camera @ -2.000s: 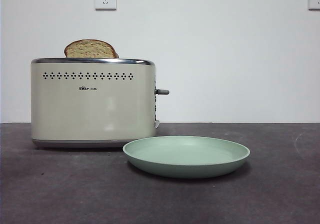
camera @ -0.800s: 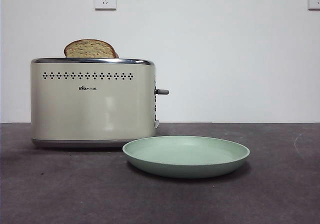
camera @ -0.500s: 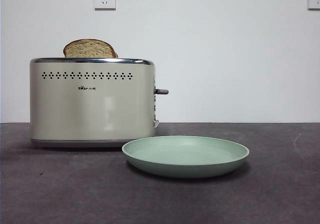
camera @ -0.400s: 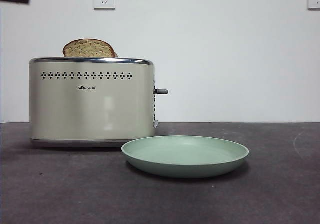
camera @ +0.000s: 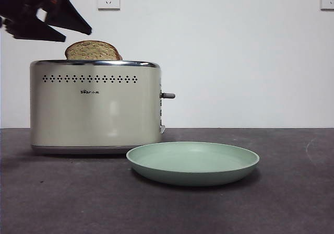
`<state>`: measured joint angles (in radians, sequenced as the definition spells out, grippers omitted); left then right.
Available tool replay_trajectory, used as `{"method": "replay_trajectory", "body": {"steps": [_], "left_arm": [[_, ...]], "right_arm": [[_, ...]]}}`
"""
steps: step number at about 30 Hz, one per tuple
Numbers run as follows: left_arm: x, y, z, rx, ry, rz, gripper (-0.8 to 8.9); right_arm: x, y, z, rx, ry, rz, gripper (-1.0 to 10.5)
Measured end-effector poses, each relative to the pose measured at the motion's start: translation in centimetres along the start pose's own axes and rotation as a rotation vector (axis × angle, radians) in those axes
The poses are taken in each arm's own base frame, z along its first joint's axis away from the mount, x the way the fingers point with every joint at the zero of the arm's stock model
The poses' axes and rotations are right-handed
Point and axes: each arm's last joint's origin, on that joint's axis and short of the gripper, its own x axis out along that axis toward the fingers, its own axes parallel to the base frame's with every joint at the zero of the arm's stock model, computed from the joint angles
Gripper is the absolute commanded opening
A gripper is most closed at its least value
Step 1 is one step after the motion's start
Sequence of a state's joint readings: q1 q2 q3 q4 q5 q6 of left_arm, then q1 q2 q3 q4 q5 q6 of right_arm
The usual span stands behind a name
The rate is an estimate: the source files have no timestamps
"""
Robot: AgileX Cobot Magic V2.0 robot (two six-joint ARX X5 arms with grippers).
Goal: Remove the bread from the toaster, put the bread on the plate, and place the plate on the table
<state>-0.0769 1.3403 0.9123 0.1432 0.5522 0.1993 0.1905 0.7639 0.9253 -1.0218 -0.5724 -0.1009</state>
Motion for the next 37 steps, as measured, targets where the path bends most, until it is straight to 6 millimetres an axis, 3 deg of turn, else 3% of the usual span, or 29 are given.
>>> {"method": "replay_trajectory", "body": {"steps": [9,14,17,27,37], "left_arm": [[3.8,1.2,-0.4,-0.023,0.089,-0.029,5.32],[4.3,0.3,-0.3,-0.011,0.104,-0.032,1.33],[4.3,0.3,-0.3,-0.008,0.104,-0.026,-0.17],[3.5,0.1,0.6,-0.001,0.097,-0.007,-0.08],[-1.2,-1.7,5.0,0.080,-0.049,0.008,-0.09]], "right_arm": [[0.0,0.0,0.0,0.008,0.001,0.000,6.3],[0.0,0.0,0.0,0.008,0.001,0.000,6.3],[0.0,0.0,0.0,0.009,0.002,0.000,6.3],[0.0,0.0,0.0,0.009,0.002,0.000,6.3],[0.0,0.0,0.0,0.009,0.002,0.000,6.3]]}}
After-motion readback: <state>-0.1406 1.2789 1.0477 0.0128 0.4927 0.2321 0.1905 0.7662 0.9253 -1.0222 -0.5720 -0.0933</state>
